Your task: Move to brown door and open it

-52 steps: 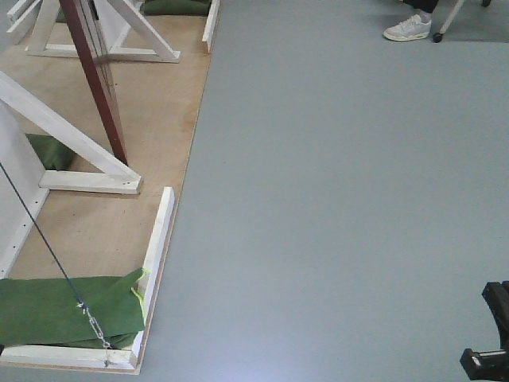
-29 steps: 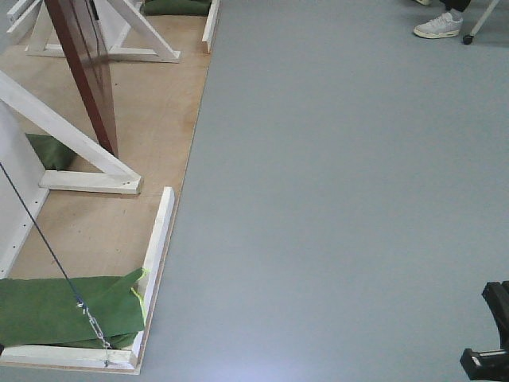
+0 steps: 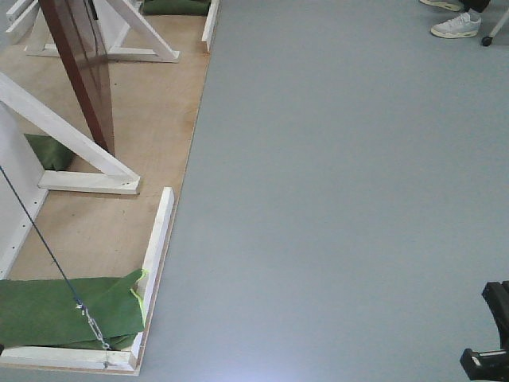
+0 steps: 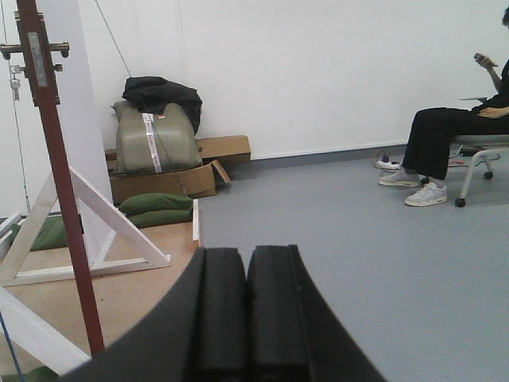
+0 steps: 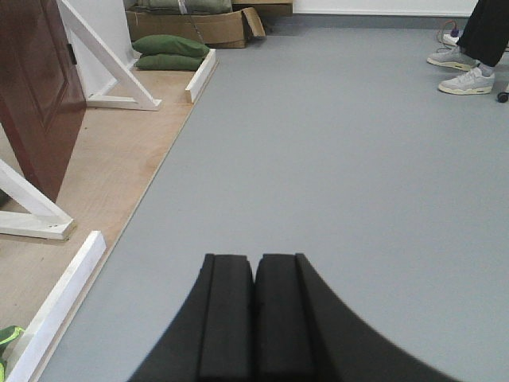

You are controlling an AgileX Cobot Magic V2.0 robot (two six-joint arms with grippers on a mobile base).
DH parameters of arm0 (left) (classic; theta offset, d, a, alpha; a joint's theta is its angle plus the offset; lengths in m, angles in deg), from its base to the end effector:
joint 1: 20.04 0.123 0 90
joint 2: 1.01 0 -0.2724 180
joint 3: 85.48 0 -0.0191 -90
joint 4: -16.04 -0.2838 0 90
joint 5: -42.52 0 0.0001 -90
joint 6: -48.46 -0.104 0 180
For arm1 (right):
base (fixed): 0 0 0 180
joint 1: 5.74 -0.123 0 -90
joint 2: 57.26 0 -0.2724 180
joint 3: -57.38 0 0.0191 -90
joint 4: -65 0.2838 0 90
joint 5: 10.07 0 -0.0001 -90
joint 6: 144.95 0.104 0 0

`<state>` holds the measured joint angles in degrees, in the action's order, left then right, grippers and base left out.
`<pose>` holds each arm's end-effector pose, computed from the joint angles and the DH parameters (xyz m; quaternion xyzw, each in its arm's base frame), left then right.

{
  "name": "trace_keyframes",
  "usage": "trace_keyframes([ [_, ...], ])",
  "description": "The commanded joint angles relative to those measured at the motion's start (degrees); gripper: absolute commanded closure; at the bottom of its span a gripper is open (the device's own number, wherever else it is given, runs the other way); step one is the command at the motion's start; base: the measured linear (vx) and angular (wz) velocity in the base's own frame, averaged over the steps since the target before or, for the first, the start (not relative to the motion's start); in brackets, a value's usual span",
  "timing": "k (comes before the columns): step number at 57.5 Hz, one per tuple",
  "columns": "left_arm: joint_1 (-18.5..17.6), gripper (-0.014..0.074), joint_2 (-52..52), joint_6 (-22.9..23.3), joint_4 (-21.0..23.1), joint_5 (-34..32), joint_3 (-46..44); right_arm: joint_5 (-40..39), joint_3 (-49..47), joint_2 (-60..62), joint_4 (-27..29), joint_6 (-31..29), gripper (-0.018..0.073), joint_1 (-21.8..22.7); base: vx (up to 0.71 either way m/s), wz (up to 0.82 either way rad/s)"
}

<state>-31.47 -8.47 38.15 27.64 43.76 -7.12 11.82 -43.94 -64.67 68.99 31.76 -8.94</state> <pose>0.1130 -0.0233 0.2034 0.0624 0.6857 -0.0818 0.7205 0.1103 0.0089 0.1644 -0.0273 0.8082 0.0290 0.5876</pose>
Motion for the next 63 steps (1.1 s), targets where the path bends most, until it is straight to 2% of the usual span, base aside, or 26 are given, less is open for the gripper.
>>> trace_keyframes([
  [1, -0.28, 0.06, 0.75, 0.06, -0.02, -4.59, -1.03, -4.42, 0.19, 0.32, -0.36, -0.49, 0.0559, 0.09, 0.02, -0.01],
  [25, -0.28, 0.06, 0.75, 0.06, -0.02, -4.59, -1.03, -4.42, 0.19, 0.32, -0.36, -0.49, 0.0559, 0.09, 0.09, -0.01],
  [63, -0.28, 0.06, 0.75, 0.06, -0.02, -4.59, -1.03, -4.47, 0.19, 0.32, -0.36, -0.49, 0.0559, 0.09, 0.24, 0.0],
])
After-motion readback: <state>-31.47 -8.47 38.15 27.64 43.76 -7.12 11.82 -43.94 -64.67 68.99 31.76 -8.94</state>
